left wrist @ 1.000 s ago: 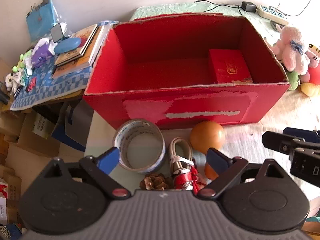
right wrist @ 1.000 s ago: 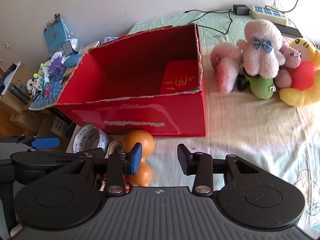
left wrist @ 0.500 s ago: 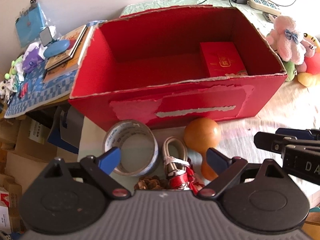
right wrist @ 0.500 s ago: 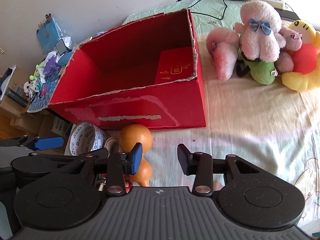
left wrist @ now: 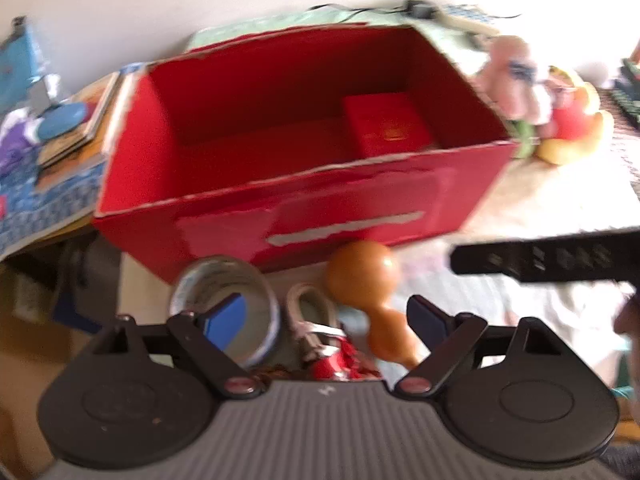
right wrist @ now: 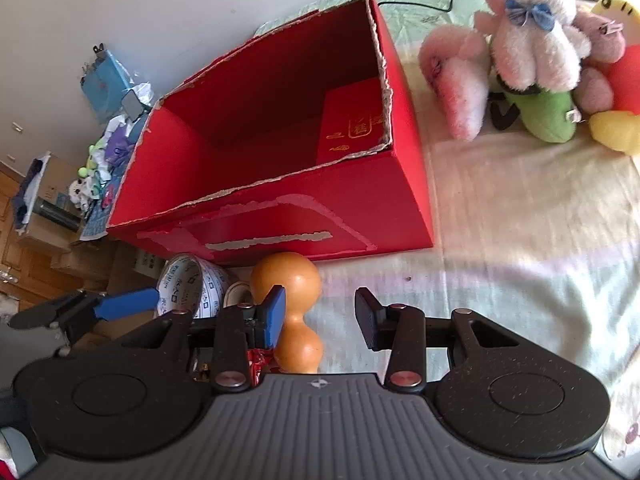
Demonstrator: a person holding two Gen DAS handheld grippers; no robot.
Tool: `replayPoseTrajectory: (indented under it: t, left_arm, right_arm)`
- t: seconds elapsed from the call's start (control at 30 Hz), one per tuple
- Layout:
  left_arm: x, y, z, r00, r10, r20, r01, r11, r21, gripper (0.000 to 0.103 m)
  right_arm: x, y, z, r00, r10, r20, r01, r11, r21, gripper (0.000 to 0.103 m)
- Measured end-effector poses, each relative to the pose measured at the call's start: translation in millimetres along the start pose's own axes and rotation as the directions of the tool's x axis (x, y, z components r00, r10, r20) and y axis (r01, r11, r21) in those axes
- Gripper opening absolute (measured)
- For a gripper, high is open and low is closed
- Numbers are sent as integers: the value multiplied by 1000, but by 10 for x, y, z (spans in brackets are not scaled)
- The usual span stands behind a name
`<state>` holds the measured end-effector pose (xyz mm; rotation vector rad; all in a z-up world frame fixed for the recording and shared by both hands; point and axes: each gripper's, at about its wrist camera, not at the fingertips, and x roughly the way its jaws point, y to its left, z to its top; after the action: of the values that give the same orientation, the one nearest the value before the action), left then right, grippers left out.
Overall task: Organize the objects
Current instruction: 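Move the right gripper down to the orange gourd beside the box, then grasp the gourd's neck with the right gripper and lift it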
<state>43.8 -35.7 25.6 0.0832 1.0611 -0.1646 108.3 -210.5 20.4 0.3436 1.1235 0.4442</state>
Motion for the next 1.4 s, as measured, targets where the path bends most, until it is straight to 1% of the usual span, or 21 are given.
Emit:
replayPoseTrajectory:
  t: [0.07,0.13,0.23,0.27,0.33,0.4,0.5,0.7,0.77,0.8,0.87,0.9,0.93,1.07,1.13,1.2,1.3,1.4]
  left_arm:
    - [-34,-13,-49,999,-49,21,48,998,27,86]
    - [-23,-32,-76,994,-103,26,102,994,44,84]
    - [64,-47,-82,979,-205,5,205,978,40,77]
    - [110,-47,-83,972,-235,-7,235,971,33,75]
    - [205,-62,-97,962,-272,-31,273,962,18,71]
    - [276,-75,-110,956,-289,-50,289,957,10,69]
    - [373,-80,-108,943,-326,-72,326,945,-7,67]
    - [616,-89,-81,937,-326,-123,323,945,-44,67]
    - [688,-94,-71,939,-316,-135,312,949,-52,67]
    - [718,-64,-73,938,-315,-142,310,949,-55,67]
    - [779,-31,-71,934,-324,-152,316,946,-77,65]
    - [810,-9,-54,932,-327,-154,317,945,-85,64]
    - [828,-3,-51,931,-328,-159,318,944,-87,61]
    - [828,-35,-39,925,-341,-168,335,940,-61,58]
    - [787,-98,-15,921,-352,-167,352,936,-30,56]
    - [730,-166,19,913,-373,-167,378,926,0,55]
    - [581,-311,83,892,-423,-157,438,897,69,55]
    - [394,-493,159,871,-470,-143,489,857,164,55]
  right_arm:
    - [51,-5,12,1000,20,-15,-20,1000,-9,42]
    - [110,-21,19,998,48,-32,-48,999,-9,42]
    - [224,-42,35,989,123,-77,-122,992,8,42]
    - [257,-36,39,987,136,-87,-135,991,10,42]
    - [327,-12,44,982,156,-109,-157,988,-2,42]
    - [404,16,43,977,163,-136,-167,986,-23,42]
    - [503,40,41,972,166,-169,-175,983,-44,42]
    - [701,48,29,963,164,-213,-177,983,-41,42]
    - [739,43,19,962,163,-220,-176,984,-37,43]
    - [749,33,15,961,168,-220,-179,983,-34,45]
    - [764,-11,7,954,192,-229,-197,980,0,41]
    - [764,-30,-1,950,209,-234,-210,977,18,34]
    - [760,-37,-14,948,213,-238,-214,977,23,30]
    - [654,-66,-48,955,199,-219,-201,979,11,29]
    - [559,-109,-64,961,194,-199,-195,981,16,29]
    - [413,-176,-90,966,188,-175,-185,982,36,29]
    - [121,-276,-137,978,172,-121,-167,985,52,29]
    - [-229,-303,-188,989,140,-48,-137,989,59,29]
